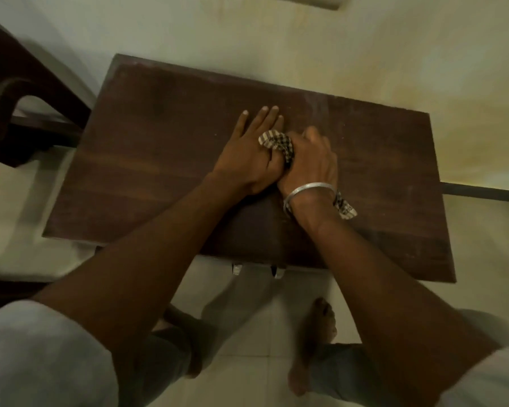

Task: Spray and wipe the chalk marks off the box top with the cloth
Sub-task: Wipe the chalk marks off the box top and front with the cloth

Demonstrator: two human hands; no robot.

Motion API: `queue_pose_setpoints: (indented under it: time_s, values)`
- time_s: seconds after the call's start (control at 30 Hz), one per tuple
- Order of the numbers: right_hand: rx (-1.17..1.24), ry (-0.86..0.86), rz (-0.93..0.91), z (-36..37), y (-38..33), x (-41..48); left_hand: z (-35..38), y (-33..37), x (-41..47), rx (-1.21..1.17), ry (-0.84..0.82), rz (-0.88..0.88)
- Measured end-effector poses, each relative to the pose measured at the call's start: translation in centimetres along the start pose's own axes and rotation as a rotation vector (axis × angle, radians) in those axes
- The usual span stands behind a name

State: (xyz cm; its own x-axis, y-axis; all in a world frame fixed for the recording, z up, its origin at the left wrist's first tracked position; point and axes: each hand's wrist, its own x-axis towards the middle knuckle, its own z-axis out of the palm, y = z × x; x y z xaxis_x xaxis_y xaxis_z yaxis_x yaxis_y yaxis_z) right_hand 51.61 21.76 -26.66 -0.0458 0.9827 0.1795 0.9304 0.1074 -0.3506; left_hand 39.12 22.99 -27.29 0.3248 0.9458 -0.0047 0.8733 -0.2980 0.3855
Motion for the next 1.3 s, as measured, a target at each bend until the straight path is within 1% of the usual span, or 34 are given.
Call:
queue_pose_setpoints:
  time_s: [0.13,0.23,0.3,0.37,0.43,0.5,0.57,0.6,0.7,0.8,0.87,0.93,1.03,1.1,1.17,1.3]
  values:
    - [-0.011,0.023,0.021,0.6,2.1,5.3,-0.1,-0.1,5.0,0.035,-0.005,-0.027]
    - [-0.035,0.039,0.058,0.3,3.6,8.9,-0.2,-0.2,7.6,0.032,0.029,0.001]
    - [-0.083,0.038,0.082,0.0,4.5,10.1,-0.3,-1.0,7.8,0.041,0.040,0.024]
    - [-0.105,0.069,0.152,-0.4,5.6,10.4,-0.7,-2.7,7.0,0.065,0.046,0.031]
    - [-0.099,0.128,0.259,-0.9,6.4,10.5,-1.5,-4.9,6.1,0.077,0.073,0.000]
    - [-0.126,0.147,0.349,-1.1,6.3,10.5,-2.5,-7.0,5.1,0.073,0.081,-0.042]
    - [-0.138,0.157,0.374,-0.7,4.9,10.2,-3.1,-8.4,4.3,0.069,0.079,-0.076]
    - [-0.129,0.157,0.344,-0.2,3.6,9.9,-3.4,-9.0,3.9,0.071,0.080,-0.091]
    - [-0.084,0.141,0.174,2.6,-2.2,9.3,-4.6,-11.6,2.5,0.074,0.090,-0.160]
    - [-0.056,0.089,0.040,5.6,-9.1,10.1,-6.3,-15.5,0.7,0.098,0.140,-0.259]
    - [-0.039,0.047,-0.041,7.3,-13.3,10.9,-7.1,-18.2,-0.4,0.074,0.178,-0.323]
    - [-0.013,-0.002,-0.108,9.0,-17.1,11.8,-7.7,-20.6,-1.4,-0.043,0.201,-0.373]
    - [0.030,-0.018,-0.195,11.3,-21.9,12.8,-8.0,-22.8,-2.2,-0.333,0.274,-0.414]
    - [0.032,-0.018,-0.235,12.1,-23.7,13.5,-7.8,-23.3,-2.0,-0.504,0.275,-0.528]
    - [0.020,-0.039,-0.278,12.7,-24.9,14.0,-7.8,-23.6,-2.2,-0.563,0.274,-0.624]
    - [0.014,-0.090,-0.325,12.7,-25.3,13.1,-7.2,-23.0,-4.4,-0.678,0.315,-0.648]
